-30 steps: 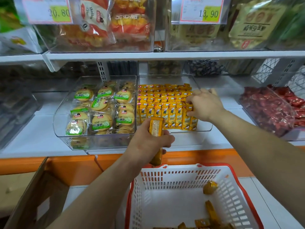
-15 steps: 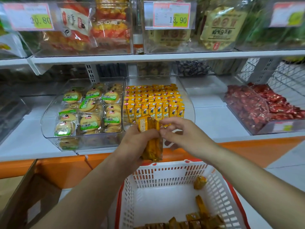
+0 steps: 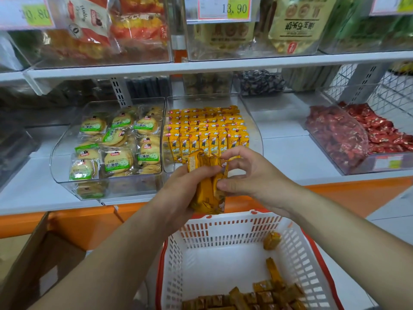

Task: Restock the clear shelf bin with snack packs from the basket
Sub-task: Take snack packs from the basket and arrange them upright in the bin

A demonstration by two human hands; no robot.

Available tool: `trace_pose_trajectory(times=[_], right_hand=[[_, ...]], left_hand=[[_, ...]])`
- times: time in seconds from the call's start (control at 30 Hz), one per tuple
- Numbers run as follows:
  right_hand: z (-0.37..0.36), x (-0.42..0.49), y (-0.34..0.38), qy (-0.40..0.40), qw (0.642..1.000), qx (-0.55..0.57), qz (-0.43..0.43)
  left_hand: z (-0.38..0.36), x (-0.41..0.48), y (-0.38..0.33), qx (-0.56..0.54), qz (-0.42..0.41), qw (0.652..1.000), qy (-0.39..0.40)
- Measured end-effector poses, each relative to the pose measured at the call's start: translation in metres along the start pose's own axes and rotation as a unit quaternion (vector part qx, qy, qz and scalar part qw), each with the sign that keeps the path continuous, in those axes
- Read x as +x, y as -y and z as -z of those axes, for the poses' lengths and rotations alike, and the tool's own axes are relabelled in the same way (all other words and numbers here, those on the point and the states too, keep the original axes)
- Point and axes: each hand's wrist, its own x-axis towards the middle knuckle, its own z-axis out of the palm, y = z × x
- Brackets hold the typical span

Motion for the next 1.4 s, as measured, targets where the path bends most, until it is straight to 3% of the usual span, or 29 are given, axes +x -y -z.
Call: trace_pose_trajectory(times=[0.37, 0.6, 0.7, 0.77, 0.93, 1.2, 1.4], right_hand=[[0.007, 0.004, 0.002, -0.03, 0.99, 0.134, -0.038], [0.026, 0.01, 0.014, -0.062, 0.998, 0.01, 0.01], [0.042, 0.029, 0.029, -0.12, 0.987, -0.099, 0.046], [0.05, 0.049, 0.036, -0.151, 0.964, -0.211, 0.065], [0.053, 0.113, 0.025, -0.117, 0.877, -0.46, 0.073], [0.049, 0.153, 0.0, -0.101, 0.685, -0.719, 0.06], [0.048, 0.156, 0.0, -0.096, 0.664, -0.739, 0.056]], left_hand=[[0.008, 0.002, 0.0, 0.065, -0.047, 0.997, -0.015], [0.023, 0.004, -0.001, 0.251, -0.096, 0.959, -0.087], [0.031, 0.006, -0.002, 0.255, -0.088, 0.959, -0.093], [0.036, 0.008, -0.004, 0.246, -0.077, 0.963, -0.084], [0.049, 0.012, -0.006, 0.195, -0.06, 0.976, -0.071], [0.061, 0.012, -0.008, 0.227, -0.091, 0.967, -0.076], [0.058, 0.01, -0.01, 0.205, -0.104, 0.969, -0.095]])
